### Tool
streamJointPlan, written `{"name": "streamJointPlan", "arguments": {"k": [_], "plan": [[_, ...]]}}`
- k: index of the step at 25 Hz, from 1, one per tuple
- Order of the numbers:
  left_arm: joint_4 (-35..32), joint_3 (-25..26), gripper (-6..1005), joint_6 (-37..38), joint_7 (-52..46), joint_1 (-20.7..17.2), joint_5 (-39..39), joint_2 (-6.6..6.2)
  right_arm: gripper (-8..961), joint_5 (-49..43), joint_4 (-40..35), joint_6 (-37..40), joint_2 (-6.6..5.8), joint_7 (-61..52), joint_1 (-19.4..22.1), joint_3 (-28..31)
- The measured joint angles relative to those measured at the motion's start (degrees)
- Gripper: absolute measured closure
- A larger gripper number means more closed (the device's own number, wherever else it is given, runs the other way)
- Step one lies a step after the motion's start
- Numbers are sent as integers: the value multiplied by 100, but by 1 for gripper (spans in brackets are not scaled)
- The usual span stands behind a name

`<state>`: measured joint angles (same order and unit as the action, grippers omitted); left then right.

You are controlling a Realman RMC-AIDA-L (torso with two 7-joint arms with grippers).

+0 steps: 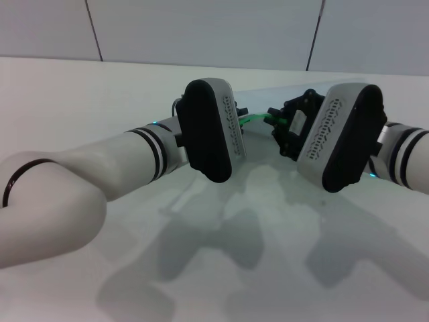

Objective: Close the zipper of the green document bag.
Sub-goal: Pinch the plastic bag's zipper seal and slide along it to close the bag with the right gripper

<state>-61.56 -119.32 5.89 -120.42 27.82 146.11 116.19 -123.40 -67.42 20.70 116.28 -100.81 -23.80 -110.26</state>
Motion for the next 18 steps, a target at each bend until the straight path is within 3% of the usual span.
{"name": "streamJointPlan", "arguments": {"k": [18], "plan": [[-847,294,945,0,170,-903,58,-25,844,-47,389,4,-7,39,293,938]]}}
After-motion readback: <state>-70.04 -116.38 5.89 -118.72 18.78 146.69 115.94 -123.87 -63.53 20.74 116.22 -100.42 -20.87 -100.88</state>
